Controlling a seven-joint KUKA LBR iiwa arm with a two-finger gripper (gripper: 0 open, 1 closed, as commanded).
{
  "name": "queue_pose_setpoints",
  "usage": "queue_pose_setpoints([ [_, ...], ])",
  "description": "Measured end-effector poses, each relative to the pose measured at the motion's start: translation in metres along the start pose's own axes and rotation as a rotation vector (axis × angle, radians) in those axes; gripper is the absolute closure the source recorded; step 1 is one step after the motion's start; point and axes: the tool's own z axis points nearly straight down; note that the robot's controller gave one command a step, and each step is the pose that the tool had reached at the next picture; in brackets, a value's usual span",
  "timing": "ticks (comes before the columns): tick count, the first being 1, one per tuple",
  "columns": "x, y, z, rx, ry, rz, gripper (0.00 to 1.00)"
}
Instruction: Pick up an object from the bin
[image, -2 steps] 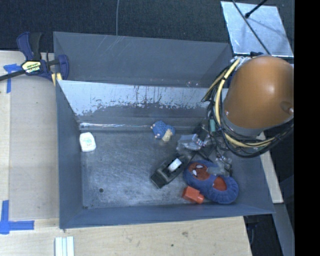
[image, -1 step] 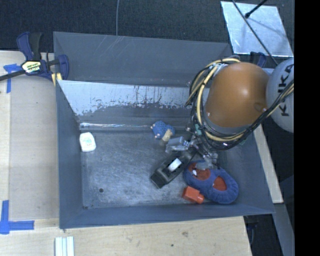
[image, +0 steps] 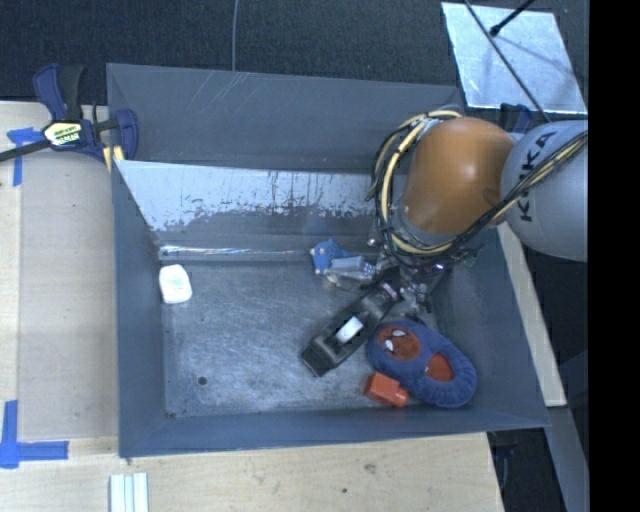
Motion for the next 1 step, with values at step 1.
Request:
queue_pose_setpoints([
  [1,0.0006,-0.001,-0.0053,0.006,0.002,0.001,1.0],
])
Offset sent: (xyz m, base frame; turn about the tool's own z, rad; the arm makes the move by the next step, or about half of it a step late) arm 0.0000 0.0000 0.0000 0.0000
